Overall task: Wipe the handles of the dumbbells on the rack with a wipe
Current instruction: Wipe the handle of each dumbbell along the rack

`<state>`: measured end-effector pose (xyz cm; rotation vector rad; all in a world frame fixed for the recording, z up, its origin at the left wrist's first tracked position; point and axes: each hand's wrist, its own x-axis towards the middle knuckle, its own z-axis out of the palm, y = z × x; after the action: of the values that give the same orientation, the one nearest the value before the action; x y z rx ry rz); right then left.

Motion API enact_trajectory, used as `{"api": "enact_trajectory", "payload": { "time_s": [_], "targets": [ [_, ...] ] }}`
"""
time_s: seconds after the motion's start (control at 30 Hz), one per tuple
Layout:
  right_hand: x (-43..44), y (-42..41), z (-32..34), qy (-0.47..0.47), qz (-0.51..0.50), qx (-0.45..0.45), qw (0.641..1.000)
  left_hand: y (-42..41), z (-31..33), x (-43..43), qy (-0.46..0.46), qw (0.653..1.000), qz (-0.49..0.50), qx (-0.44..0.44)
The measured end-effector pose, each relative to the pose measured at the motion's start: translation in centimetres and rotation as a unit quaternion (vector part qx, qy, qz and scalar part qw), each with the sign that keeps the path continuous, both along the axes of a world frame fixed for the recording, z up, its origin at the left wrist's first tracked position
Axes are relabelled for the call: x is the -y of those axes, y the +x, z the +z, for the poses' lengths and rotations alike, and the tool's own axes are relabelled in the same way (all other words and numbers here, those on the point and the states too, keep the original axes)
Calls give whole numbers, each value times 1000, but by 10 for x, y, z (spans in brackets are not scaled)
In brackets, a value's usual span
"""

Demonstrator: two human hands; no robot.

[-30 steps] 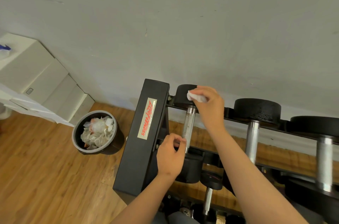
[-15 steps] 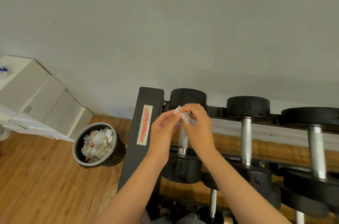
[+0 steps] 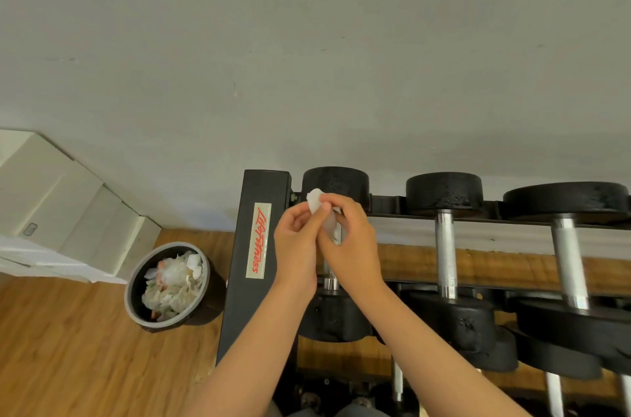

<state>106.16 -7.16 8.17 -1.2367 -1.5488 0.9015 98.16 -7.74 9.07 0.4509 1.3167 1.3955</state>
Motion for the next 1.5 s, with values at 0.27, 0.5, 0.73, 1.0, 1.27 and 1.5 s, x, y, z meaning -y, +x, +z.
{"api": "enact_trajectory", "payload": {
  "time_s": [0.27,0.5,0.73,1.0,1.27,1.5],
  "targets": [
    [2,13,-9,-75,-1,-52,996,-26,-20,-18,-11,990,-58,-125],
    [16,12,-57,-49,-77,105,990,-37,-16,-53,33,941,-72,-329],
    [51,-6,-88,6,-62,229,971,-33,-16,-76,63,882,-150,-442],
    [48,-2,-97,-10,-72,200,977,-31,-22,-74,115,820,-170,-534],
    [49,-1,-100,-14,-89,204,975,-31,-33,-76,117,833,-125,-527],
    [50,-1,-98,-9,-92,213,973,-37,-28,-106,100,871,-97,-471]
  ]
}}
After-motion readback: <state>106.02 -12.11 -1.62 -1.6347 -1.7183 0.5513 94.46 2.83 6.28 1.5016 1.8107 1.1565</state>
